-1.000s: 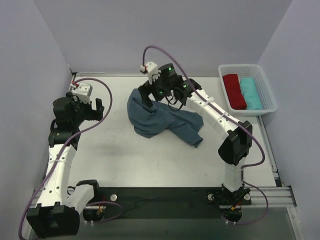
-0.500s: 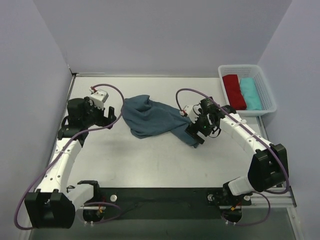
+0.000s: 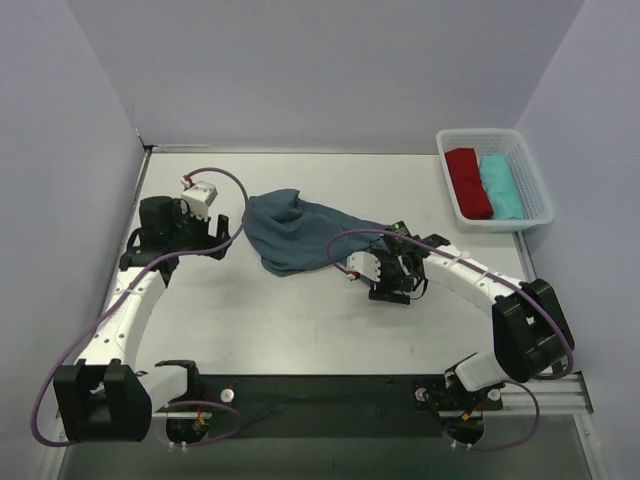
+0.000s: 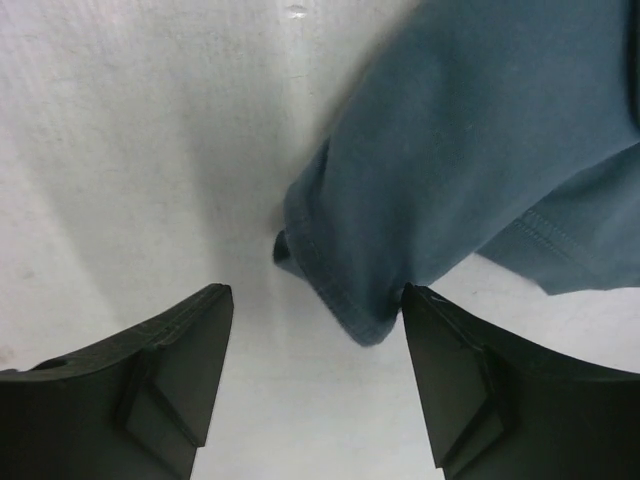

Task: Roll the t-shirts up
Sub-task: Flatten out the T-shirt at the center of the board.

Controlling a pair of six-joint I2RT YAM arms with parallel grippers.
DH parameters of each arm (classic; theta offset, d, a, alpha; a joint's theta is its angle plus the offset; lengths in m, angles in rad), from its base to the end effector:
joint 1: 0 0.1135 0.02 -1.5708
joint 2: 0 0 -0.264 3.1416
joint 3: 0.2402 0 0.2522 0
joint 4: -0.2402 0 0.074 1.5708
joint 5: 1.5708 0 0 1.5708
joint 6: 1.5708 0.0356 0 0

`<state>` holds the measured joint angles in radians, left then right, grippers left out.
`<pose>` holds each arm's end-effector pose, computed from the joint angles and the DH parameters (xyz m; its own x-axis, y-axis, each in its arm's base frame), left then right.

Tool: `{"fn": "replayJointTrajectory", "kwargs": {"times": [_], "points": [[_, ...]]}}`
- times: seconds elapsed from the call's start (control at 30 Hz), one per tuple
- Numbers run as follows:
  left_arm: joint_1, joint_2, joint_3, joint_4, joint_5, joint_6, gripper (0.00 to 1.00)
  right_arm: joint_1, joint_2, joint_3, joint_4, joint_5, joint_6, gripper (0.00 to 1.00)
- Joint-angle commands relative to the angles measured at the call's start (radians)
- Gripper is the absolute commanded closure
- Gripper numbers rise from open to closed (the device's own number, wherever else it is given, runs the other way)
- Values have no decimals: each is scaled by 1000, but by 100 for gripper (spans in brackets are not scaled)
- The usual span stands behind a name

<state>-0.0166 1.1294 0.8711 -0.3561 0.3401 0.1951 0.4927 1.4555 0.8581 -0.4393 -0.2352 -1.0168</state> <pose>0.2470 -0.0160 0.2856 -0.5096 0.1913 -0.8389 0.3945 0.9184 -0.0302 0.2438 0.1403 0.1941 0.0811 -0.8951 -0.4384 -0.9419 0.0750 -0.3274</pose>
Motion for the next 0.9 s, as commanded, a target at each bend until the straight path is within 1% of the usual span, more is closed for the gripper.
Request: {"fn": "replayJointTrajectory", "kwargs": {"times": [0.0,0.1,0.2,0.23,0.27,0.3,0.33,0.37,0.4,0.47,0.5,0.53,0.6,0.63,0.67,0.7,0.77,0.83,0.87], "points": [[10,-11,28,12,-4,-16,3,0,40,8,122,60,-71,36],[44,-22,26,9,0,-20,3,-3,60,58,117,70,-57,38],[44,-29,19,12,4,-19,3,-3,57,82,103,60,-66,39],[43,-34,19,14,5,-22,3,-3,57,87,100,57,-71,41],[43,-37,19,16,8,-23,3,-3,59,93,96,53,-72,49],[43,-37,20,16,8,-22,3,-2,63,104,84,48,-72,54],[44,-40,20,17,10,-23,3,3,65,113,76,47,-71,63],[43,-40,20,19,8,-23,3,7,66,122,70,47,-63,82],[44,-40,22,19,8,-23,3,13,63,136,50,36,-54,89],[43,-45,23,23,11,-25,3,40,28,223,19,-4,-14,100],[44,-45,23,25,10,-26,3,52,-7,272,-13,-59,6,100],[44,-48,23,28,8,-28,3,81,-21,374,-31,-85,21,100],[44,-51,20,37,2,-31,3,112,-43,505,-87,-119,78,100],[44,-52,19,42,-1,-33,3,130,-47,635,-99,-151,107,100],[44,-53,17,49,-7,-37,3,153,-47,692,-108,-164,133,100],[43,-56,17,51,-9,-39,3,168,-50,749,-119,-173,177,100],[43,-59,25,54,-18,-34,3,205,-55,907,-118,-177,199,100],[44,-62,34,60,-35,-29,3,219,-49,1011,-110,-170,224,100],[43,-62,37,69,-61,-26,3,225,-41,1111,-107,-149,237,100]]}}
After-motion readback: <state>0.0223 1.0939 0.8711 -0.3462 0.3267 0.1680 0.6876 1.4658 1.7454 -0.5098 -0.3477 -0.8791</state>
